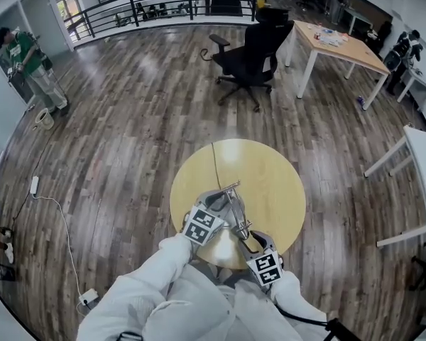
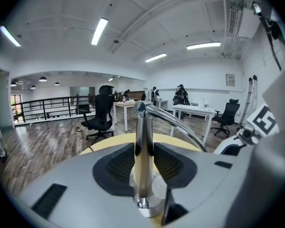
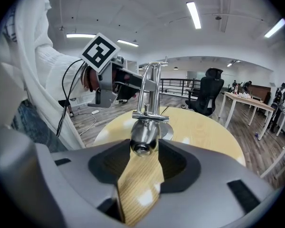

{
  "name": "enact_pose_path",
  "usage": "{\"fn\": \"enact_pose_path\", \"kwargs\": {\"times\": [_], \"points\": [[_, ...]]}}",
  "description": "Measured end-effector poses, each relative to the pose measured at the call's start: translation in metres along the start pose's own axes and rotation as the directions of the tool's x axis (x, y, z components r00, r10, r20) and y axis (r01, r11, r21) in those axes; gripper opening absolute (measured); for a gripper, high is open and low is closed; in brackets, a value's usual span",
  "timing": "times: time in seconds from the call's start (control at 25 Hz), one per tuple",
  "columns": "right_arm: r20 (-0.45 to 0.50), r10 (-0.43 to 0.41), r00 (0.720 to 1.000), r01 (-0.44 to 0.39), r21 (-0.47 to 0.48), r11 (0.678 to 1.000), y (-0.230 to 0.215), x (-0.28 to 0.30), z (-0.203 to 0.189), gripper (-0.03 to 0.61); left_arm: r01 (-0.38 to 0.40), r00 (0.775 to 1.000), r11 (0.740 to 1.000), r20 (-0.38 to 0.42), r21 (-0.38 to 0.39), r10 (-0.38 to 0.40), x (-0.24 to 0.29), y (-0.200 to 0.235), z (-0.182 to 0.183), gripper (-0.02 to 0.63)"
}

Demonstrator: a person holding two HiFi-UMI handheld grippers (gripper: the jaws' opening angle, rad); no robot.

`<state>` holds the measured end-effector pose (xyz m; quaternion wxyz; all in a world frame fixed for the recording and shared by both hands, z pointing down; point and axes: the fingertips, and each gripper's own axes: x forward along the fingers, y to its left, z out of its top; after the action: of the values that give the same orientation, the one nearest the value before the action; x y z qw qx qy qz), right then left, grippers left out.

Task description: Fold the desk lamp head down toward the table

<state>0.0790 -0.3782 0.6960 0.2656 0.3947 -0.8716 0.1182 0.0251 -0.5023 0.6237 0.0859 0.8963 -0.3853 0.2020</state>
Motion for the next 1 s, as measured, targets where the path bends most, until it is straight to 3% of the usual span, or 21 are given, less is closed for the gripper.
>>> {"fn": "enact_pose_path", "kwargs": {"times": [0.08, 0.16, 0.24, 0.32, 0.4, 0.52, 0.68, 0.8, 1.0], "points": [[0.002, -0.014, 1.0, 0.014, 0.008, 1.0, -0.006, -0.012, -0.002, 0.189, -0.022, 1.0, 1.0, -0.005, 0.016, 0.022, -0.01, 0.002, -0.004, 0.121], [0.016, -0.06, 0.998, 0.059, 0.055, 0.997, -0.019, -0.027, -0.004, 0.189, -0.065, 0.998, 0.998, -0.003, -0.021, 0.065, -0.028, 0.008, -0.01, 0.12], [0.043, -0.156, 0.987, 0.148, 0.146, 0.978, -0.041, -0.042, 0.005, 0.187, -0.109, 0.993, 0.982, 0.017, -0.156, 0.114, -0.05, 0.015, -0.01, 0.112], [0.086, -0.283, 0.955, 0.253, 0.258, 0.932, -0.065, -0.056, 0.027, 0.176, -0.144, 0.985, 0.944, 0.051, -0.299, 0.166, -0.068, 0.019, -0.008, 0.017], [0.151, -0.369, 0.917, 0.3, 0.347, 0.889, -0.076, -0.065, 0.057, 0.021, -0.143, 0.98, 0.919, 0.077, -0.367, 0.184, -0.075, 0.011, -0.007, 0.0], [0.222, -0.344, 0.912, 0.243, 0.382, 0.892, -0.064, -0.057, 0.087, 0.014, -0.106, 0.985, 0.921, 0.089, -0.374, 0.15, -0.071, -0.017, -0.006, 0.0], [0.215, -0.289, 0.933, 0.197, 0.367, 0.909, -0.047, -0.043, 0.09, 0.014, -0.084, 0.991, 0.934, 0.065, -0.346, 0.113, -0.066, -0.046, -0.009, 0.0], [0.217, -0.271, 0.938, 0.182, 0.357, 0.916, -0.045, -0.045, 0.091, 0.014, -0.105, 0.99, 0.941, 0.056, -0.321, 0.13, -0.069, -0.05, -0.006, 0.0], [0.215, -0.238, 0.947, 0.15, 0.358, 0.922, -0.047, -0.052, 0.089, 0.014, -0.216, 0.971, 0.899, 0.017, -0.381, 0.24, -0.084, -0.04, -0.006, 0.001]]}}
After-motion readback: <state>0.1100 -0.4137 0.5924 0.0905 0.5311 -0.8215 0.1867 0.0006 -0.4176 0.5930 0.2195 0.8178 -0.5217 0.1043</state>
